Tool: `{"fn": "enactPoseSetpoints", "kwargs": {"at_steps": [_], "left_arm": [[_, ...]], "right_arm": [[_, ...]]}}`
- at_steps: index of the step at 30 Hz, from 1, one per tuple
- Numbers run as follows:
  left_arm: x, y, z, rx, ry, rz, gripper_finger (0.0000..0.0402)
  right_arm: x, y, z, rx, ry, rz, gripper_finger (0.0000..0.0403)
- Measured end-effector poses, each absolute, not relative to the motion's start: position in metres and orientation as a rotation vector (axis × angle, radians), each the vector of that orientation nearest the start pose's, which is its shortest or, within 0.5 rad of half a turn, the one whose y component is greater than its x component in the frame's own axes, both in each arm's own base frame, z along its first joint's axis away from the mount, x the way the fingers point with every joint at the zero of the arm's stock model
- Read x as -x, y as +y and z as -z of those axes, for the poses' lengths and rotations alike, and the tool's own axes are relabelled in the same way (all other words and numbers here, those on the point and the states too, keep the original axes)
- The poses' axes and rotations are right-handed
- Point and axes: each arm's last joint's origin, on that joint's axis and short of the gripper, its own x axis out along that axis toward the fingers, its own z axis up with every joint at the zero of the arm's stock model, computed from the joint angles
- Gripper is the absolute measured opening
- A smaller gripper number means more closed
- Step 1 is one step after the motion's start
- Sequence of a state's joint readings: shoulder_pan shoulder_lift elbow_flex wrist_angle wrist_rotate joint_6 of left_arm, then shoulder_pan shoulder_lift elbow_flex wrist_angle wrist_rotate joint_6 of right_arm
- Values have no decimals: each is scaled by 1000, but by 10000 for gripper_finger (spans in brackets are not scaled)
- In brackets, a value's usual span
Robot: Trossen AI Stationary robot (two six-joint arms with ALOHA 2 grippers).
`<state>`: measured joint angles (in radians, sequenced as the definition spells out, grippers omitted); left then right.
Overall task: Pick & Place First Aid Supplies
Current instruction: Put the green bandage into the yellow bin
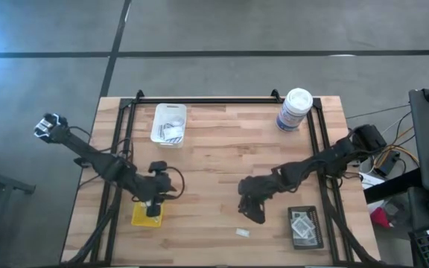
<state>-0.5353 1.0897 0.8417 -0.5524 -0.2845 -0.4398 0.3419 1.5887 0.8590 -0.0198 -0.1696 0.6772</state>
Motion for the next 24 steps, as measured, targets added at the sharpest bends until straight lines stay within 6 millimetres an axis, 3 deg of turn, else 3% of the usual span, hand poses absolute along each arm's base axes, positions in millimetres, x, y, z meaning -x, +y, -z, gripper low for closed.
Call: {"fn": "enactPoseSetpoints", "kwargs": {"at_steps": [10, 17, 24], "left_arm": [[-207, -80, -270, 50, 687, 7, 94], [-213, -62, -270, 52, 685, -67, 94], [-217, -60, -269, 31, 700, 46, 94]], "right_arm": [[-283, 152, -187, -676, 904, -278, 91], [-274, 168, -186, -802, 915, -180, 91], [-267, 179, -186, -869, 927, -147, 82]]}}
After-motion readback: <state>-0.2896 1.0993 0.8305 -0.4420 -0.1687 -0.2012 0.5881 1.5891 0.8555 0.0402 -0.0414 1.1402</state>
